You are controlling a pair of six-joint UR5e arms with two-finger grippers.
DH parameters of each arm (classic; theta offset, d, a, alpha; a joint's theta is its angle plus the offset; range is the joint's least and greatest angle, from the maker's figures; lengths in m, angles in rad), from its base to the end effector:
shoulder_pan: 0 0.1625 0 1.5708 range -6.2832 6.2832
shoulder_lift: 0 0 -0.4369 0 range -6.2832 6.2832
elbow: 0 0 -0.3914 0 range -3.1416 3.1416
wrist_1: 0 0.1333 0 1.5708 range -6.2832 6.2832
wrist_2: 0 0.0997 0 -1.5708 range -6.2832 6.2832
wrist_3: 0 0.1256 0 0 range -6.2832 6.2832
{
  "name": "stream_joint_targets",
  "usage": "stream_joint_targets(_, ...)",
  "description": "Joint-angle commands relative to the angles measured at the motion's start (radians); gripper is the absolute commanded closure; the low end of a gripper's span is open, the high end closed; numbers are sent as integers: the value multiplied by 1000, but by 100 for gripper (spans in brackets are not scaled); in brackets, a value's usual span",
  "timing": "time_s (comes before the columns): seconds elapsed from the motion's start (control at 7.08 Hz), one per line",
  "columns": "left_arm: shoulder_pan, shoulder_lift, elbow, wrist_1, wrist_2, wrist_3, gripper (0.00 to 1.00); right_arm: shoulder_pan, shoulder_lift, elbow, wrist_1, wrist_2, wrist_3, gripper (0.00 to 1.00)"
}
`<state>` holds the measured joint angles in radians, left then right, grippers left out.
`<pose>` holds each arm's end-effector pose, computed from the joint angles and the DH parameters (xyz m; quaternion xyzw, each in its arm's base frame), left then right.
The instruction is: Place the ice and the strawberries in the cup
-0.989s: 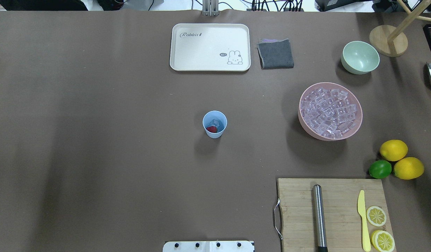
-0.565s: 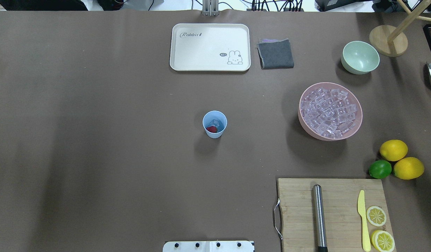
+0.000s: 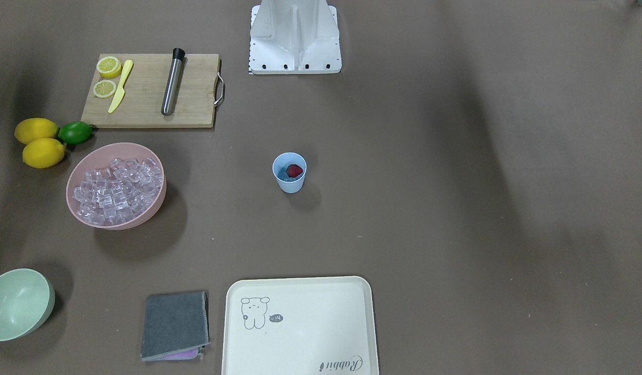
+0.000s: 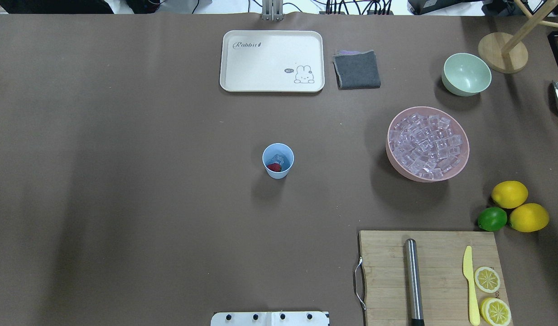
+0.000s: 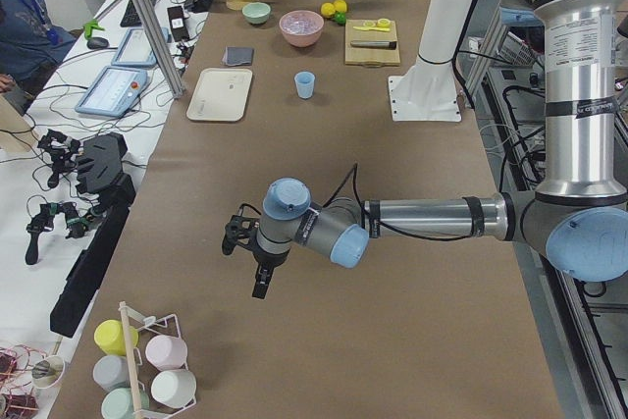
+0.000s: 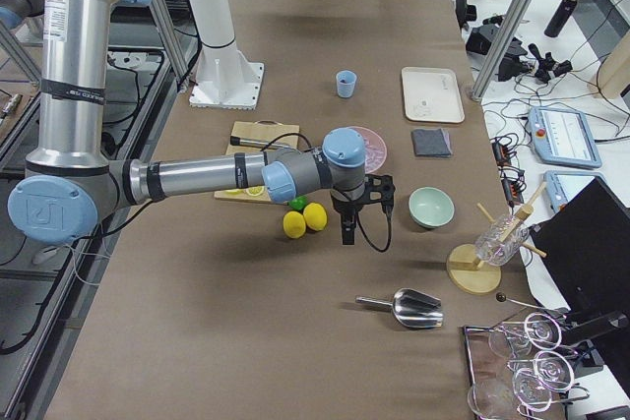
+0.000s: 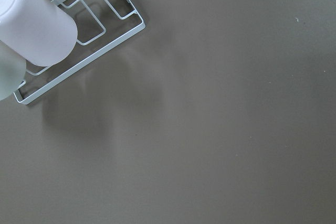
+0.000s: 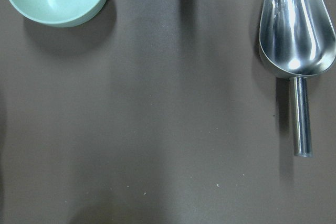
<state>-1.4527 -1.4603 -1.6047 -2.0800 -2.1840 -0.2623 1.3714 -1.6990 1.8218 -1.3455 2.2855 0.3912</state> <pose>-0.0046 -0.4795 0.6781 0.1452 0.3282 -0.0025 0.9334 -0.0409 -0.4597 0.6030 0.0549 -0.3768 0.0281 0.9242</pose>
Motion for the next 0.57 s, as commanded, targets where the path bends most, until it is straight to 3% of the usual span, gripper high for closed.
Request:
stream_joint_targets(0.0, -2, 0, -3, 0, -5, 0, 2, 0, -1, 1, 0, -4, 0, 0)
stream_joint_targets(0.42, 0, -5, -3, -2, -3, 0, 3, 0, -1, 1, 0, -4, 2, 0)
